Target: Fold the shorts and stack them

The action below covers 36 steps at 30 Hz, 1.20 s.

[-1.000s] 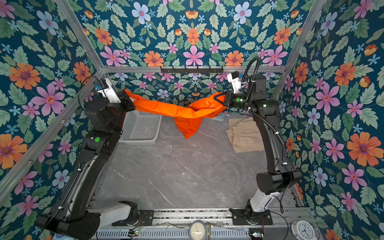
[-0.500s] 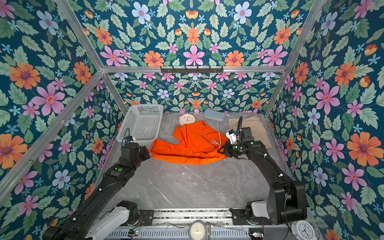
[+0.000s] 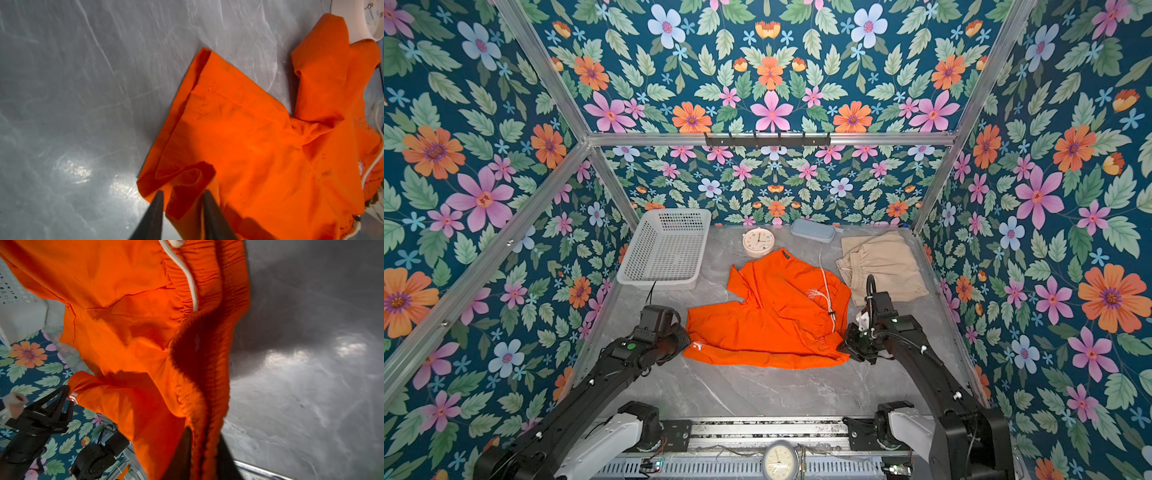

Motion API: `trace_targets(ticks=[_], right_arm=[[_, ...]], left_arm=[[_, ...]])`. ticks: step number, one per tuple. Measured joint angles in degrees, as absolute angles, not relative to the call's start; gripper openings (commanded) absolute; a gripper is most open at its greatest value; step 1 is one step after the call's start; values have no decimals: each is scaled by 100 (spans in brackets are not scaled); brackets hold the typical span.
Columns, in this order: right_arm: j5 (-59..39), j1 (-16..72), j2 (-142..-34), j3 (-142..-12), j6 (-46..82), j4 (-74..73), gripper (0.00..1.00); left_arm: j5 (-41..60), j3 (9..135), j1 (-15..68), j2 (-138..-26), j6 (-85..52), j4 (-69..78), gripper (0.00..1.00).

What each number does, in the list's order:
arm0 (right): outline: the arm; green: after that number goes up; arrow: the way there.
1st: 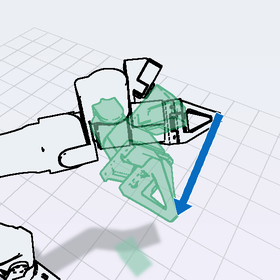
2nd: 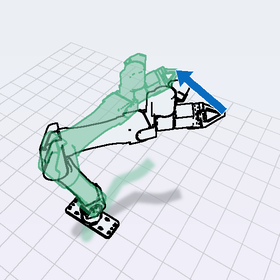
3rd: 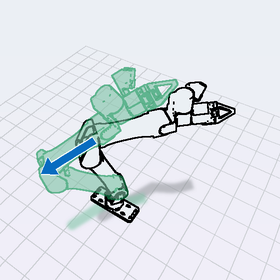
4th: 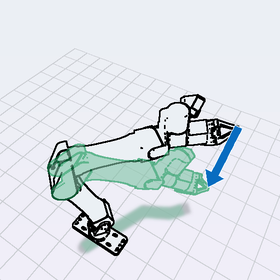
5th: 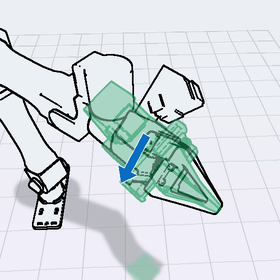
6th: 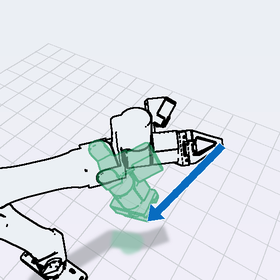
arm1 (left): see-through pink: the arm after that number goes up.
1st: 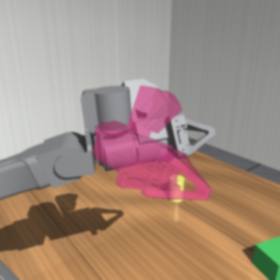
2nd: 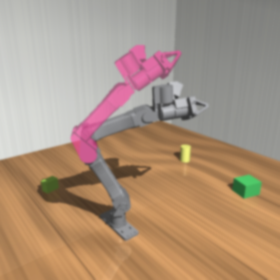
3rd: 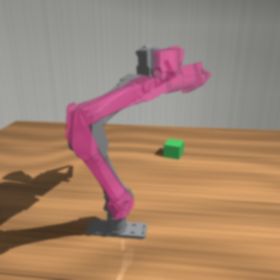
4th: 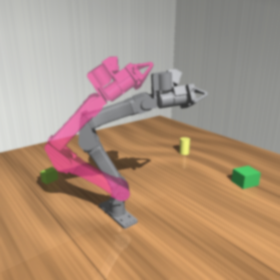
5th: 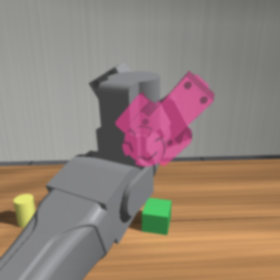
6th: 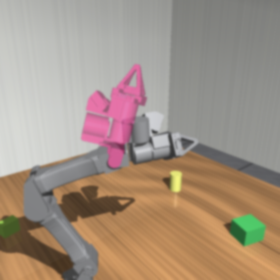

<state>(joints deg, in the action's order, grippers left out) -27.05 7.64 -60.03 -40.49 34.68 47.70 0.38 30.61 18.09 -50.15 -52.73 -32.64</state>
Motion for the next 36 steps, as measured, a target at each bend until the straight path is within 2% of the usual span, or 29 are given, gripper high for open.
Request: trace_targets(ticks=[5, 10, 18, 23, 28, 36], right_arm=[[-2132, 762, -5509, -5081, 3435, 5592, 53], [-1953, 910, -5658, -5686, 3378, 5730, 51], [-2447, 2043, -6622, -4906, 3719, 4226, 49], [-2443, 2032, -7231, -4287, 3970, 3406, 50], [-2364, 1660, -7614, -3787, 4027, 3114, 50], [-1859, 1487, -7109, -3575, 4029, 3710, 51]], left_arm=[[86, 3540, 1811, -4744, -5336, -3614, 57], [187, 3795, 1811, -4963, -5094, -3288, 54], [899, 3218, 1885, -6064, -5089, -1955, 51], [993, 3002, 1890, -6626, -5113, -1444, 50], [886, 2753, 1890, -6853, -5238, -1286, 49], [867, 2545, 1890, -6147, -5406, -1481, 53]])
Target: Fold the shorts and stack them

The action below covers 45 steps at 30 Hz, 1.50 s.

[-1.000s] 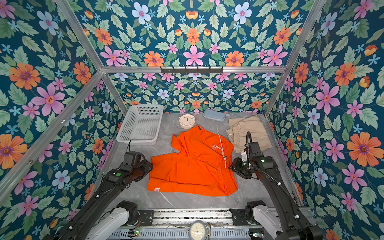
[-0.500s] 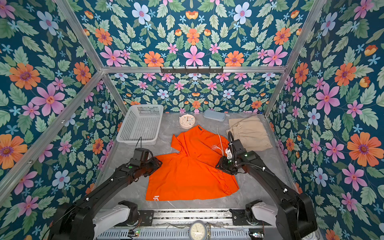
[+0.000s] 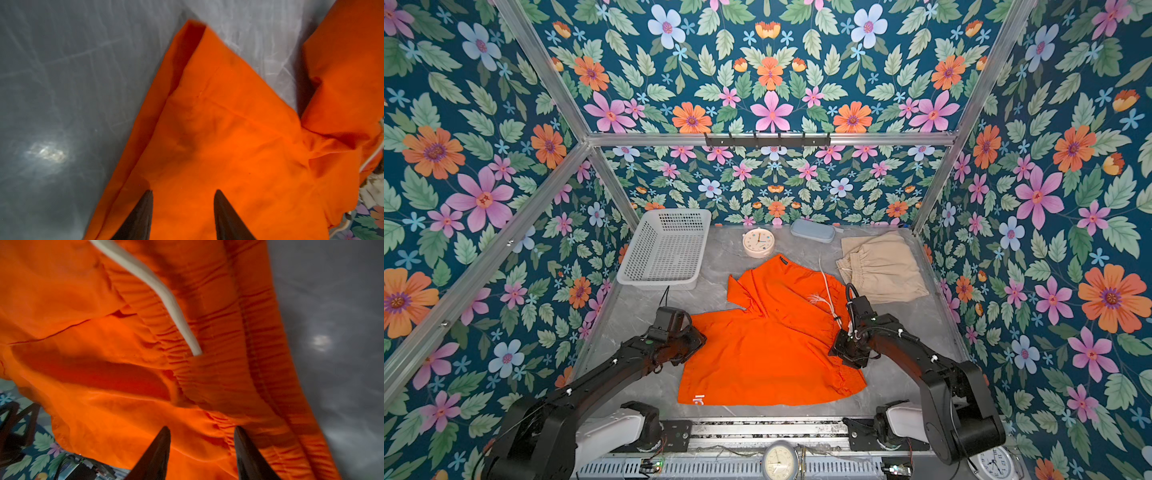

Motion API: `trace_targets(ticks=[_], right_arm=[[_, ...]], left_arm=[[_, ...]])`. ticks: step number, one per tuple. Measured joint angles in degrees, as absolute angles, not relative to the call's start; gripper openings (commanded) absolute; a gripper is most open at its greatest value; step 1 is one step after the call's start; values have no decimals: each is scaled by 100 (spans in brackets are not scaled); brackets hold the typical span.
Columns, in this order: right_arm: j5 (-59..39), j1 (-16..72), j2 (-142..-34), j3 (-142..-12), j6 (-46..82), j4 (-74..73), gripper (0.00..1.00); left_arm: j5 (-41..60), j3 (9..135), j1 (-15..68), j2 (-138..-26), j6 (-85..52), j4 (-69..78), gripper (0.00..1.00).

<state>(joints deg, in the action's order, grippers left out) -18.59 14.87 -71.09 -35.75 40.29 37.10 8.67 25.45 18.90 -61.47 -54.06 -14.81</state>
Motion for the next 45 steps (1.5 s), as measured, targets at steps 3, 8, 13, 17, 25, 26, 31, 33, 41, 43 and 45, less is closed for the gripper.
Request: trace_targets(ticks=[3, 8, 13, 17, 25, 26, 31, 33, 41, 43, 45], right_arm=[[-1776, 1483, -6615, -3852, 4025, 4036, 51], [-1774, 1485, -6552, -4729, 3857, 3955, 51], [-1824, 1487, -7826, -5911, 3514, 3533, 51], [-1881, 1479, -8868, -6558, 3326, 3238, 51], [-1890, 1367, -10521, -7500, 2980, 3074, 51], [-1892, 1363, -10630, -7555, 2958, 3070, 51], [-1931, 1299, -11083, -7714, 2873, 3044, 51], [-1927, 1219, -11238, -7760, 2871, 3046, 49], [-2027, 1076, -11638, -7964, 2875, 3002, 41], [-2047, 1072, -11609, -7905, 2882, 2934, 41], [-2053, 1072, -11607, -7874, 2902, 2891, 41]], left_arm=[[873, 2860, 1890, -5992, -5336, -1437, 56], [952, 3673, 1890, -6632, -4888, -972, 61], [1240, 4510, 1898, -7948, -4582, -377, 67], [1448, 5035, 1911, -8910, -4471, 3, 70], [1573, 5852, 1911, -10259, -4313, 427, 64], [1570, 5916, 1911, -10377, -4316, 445, 59], [1542, 6189, 1911, -10847, -4296, 510, 29], [1496, 6228, 1911, -10827, -4252, 508, 16], [989, 5520, 1929, -9321, -3562, 895, 0], [781, 4971, 1949, -8739, -3345, 1328, 2], [580, 4438, 1959, -8283, -3236, 1656, 6]])
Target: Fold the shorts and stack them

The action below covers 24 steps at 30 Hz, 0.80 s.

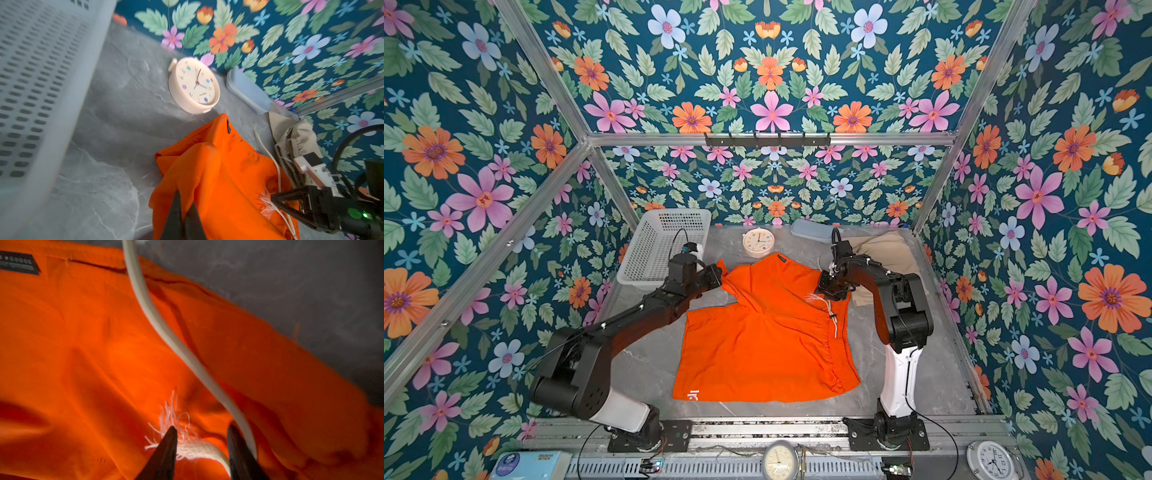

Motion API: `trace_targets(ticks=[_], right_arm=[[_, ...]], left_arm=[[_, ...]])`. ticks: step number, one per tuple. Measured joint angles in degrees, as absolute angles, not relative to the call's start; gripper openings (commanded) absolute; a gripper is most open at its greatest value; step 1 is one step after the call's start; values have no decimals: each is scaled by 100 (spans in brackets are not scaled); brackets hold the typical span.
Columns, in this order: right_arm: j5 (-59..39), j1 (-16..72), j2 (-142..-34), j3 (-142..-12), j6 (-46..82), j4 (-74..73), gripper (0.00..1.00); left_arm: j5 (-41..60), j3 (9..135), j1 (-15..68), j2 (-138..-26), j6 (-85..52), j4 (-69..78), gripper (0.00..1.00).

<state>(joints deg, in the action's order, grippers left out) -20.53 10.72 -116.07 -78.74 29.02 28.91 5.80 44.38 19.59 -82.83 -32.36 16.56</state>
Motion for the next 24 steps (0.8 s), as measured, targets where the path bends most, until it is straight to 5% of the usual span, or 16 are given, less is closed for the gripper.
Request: trace_targets(ticks=[5, 9, 17, 24], right_arm=[[-2082, 1083, -11539, -7752, 2902, 2808, 42], [-1975, 1175, -11325, -7623, 2823, 2886, 50], [-1804, 1411, -10335, -7612, 2683, 3378, 51], [-2102, 1815, -10722, -7881, 2665, 3267, 51]], left_arm=[[139, 3638, 1953, -7738, -3319, 1645, 36], [-32, 3164, 1962, -7419, -3785, 972, 47], [-270, 2950, 1990, -6331, -4307, 290, 50], [-3, 3992, 1990, -7585, -3872, 510, 46]])
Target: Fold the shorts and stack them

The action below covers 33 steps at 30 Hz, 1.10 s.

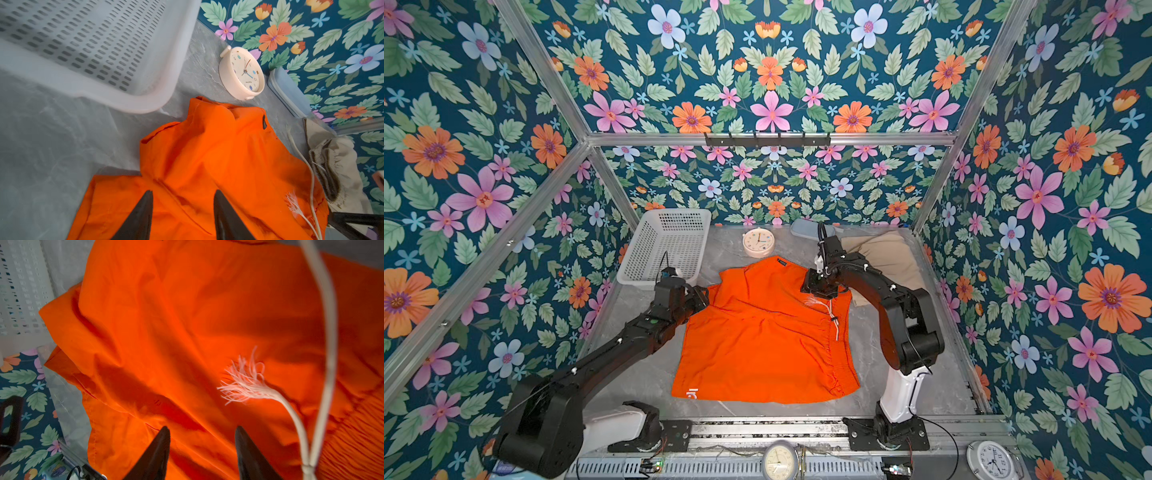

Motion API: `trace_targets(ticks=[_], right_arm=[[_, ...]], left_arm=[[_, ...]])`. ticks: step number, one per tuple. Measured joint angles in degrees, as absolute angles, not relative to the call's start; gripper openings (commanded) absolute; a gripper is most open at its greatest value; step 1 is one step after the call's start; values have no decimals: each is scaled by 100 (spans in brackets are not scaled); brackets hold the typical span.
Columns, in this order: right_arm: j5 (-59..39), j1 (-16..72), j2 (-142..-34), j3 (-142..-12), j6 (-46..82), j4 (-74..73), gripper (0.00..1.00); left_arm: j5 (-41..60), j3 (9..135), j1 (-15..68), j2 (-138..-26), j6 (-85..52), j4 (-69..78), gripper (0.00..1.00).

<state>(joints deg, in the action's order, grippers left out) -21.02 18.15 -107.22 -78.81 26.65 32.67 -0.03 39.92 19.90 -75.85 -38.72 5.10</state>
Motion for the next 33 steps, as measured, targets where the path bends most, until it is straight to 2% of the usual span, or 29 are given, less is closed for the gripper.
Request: trace_targets(ticks=[2, 7, 11, 17, 23, 28, 33], right_arm=[[-2130, 1813, -10967, -7979, 2674, 3170, 51], [-2128, 1791, -11585, -8388, 2689, 3092, 51], [-2073, 1675, -11939, -8525, 2711, 3094, 51], [-2082, 1435, -11751, -8088, 2792, 2692, 51], [-1911, 1422, -11229, -7332, 2792, 2434, 52], [-1693, 1420, -10768, -6884, 2801, 2683, 51], [-1592, 1470, -10438, -6978, 2766, 3017, 53]], left_arm=[[187, 4355, 1992, -8121, -3765, 578, 40], [419, 5030, 1992, -9233, -3579, 569, 36], [429, 5124, 1992, -9666, -3542, 561, 32], [298, 4724, 1986, -9861, -3548, 572, 28], [191, 3994, 1986, -9623, -3675, 1321, 28], [222, 3030, 1986, -8790, -4075, 1592, 36], [429, 2550, 2005, -7660, -4353, 858, 44]])
